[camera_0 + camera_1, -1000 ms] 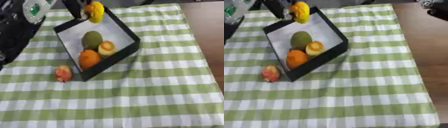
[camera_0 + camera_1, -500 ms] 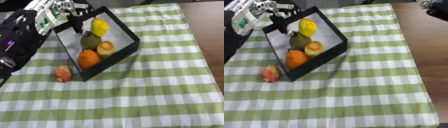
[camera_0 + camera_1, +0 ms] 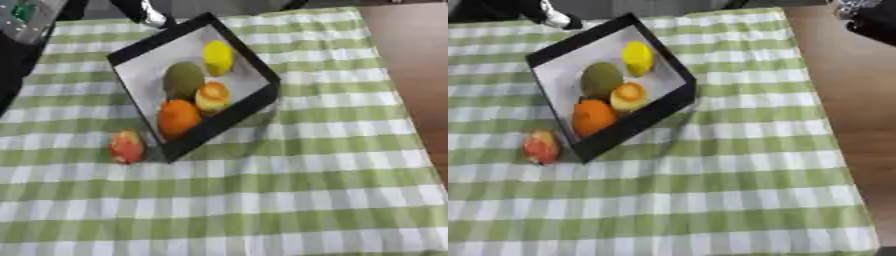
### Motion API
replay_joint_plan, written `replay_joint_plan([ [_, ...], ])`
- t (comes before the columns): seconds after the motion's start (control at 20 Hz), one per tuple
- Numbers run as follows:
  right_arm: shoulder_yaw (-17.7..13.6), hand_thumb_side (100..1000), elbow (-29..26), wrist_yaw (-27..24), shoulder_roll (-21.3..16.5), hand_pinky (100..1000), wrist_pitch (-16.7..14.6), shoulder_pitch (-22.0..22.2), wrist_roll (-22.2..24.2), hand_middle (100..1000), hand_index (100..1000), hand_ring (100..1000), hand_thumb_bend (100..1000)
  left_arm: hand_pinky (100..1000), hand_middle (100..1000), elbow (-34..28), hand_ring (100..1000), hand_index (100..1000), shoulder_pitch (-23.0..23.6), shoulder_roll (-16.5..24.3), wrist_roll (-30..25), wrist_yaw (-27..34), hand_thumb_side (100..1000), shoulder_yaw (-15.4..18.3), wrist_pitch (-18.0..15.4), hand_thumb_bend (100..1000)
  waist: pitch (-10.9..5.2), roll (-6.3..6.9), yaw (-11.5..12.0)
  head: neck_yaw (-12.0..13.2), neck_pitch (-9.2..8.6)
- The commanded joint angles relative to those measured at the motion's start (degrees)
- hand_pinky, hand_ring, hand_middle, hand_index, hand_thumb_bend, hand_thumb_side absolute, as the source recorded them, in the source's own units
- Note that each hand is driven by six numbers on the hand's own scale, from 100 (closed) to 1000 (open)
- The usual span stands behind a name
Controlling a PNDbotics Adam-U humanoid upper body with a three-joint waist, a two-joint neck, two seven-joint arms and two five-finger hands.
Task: Pick up objects on the table and place them in the box.
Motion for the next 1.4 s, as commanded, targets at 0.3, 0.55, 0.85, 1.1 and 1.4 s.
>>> replay_joint_plan([
  [0.3,-0.9,380,-1.0,0.1,-2.4,895,-0.3,-0.7,-0.2,684,779,737,152,825,777,-22.1,817,857,9.3,16.5,-6.7,9.8,367,-2.9,6.1,519,-0.56,0.54,0.1,-0.9,-0.13],
  [0.55,-0.8,381,-1.0,0.1,-2.4,895,-0.2,-0.8,-0.1,684,779,737,153,815,762,-27.2,805,845,14.2,20.7,-4.4,11.9,379,-2.3,13.9,522,-0.39,0.39,0.2,-1.0,-0.13],
  [0.85,-0.8,383,-1.0,0.2,-2.3,895,-0.1,-0.7,-0.1,684,779,737,154,808,759,-28.9,801,843,18.8,23.4,0.2,13.5,458,-2.9,20.8,548,-0.16,0.44,0.1,-1.1,-0.13],
  [1.1,-0.7,385,-1.0,0.1,-2.2,895,-0.1,-0.8,0.0,684,779,737,152,798,745,-28.9,790,822,21.1,24.0,2.7,15.5,559,-4.2,25.1,594,-0.07,0.45,0.0,-1.3,-0.13],
  [1.4,-0.7,388,-1.0,0.0,-2.1,896,0.0,-0.7,-0.1,684,779,737,149,797,734,-28.9,783,807,22.8,24.3,1.4,15.1,589,-5.9,26.7,625,0.03,0.51,0.0,-1.3,-0.13],
])
